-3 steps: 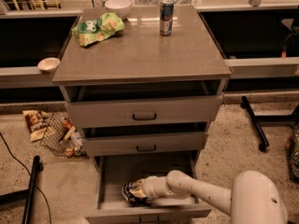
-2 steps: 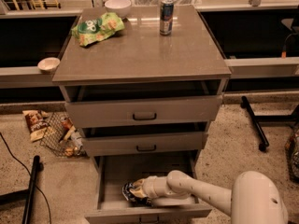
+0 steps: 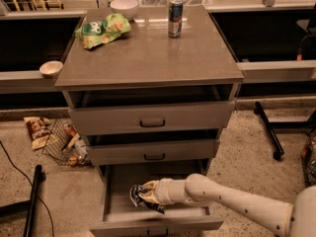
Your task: Pick blue chip bag from bottom drawer and place on counter
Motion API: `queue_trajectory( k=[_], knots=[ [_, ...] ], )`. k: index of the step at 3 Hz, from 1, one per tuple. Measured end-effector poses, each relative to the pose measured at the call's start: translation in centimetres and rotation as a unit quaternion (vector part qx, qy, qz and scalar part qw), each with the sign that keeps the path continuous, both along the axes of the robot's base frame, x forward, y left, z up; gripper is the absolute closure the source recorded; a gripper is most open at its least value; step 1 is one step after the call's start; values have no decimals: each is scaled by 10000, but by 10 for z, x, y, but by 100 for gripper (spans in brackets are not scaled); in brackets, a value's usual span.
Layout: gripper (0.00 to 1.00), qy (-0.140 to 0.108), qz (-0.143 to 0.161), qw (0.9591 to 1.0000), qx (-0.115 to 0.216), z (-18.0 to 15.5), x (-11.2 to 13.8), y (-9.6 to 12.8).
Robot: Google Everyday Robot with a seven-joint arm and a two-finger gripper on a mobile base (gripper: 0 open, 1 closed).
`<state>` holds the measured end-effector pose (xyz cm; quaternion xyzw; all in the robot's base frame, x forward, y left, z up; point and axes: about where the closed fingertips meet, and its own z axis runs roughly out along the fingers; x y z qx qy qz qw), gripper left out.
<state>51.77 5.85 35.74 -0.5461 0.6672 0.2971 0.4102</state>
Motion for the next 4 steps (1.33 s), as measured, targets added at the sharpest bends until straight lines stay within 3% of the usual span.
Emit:
queue_trajectory(
  k=[1,3,4],
  knots=[
    [100,8,207,9998,-50,6,-20,6],
    [100,-119,263,9996,47,21,-16,5],
    [100,-494,312,9982,118,75,-16,-5]
  ],
)
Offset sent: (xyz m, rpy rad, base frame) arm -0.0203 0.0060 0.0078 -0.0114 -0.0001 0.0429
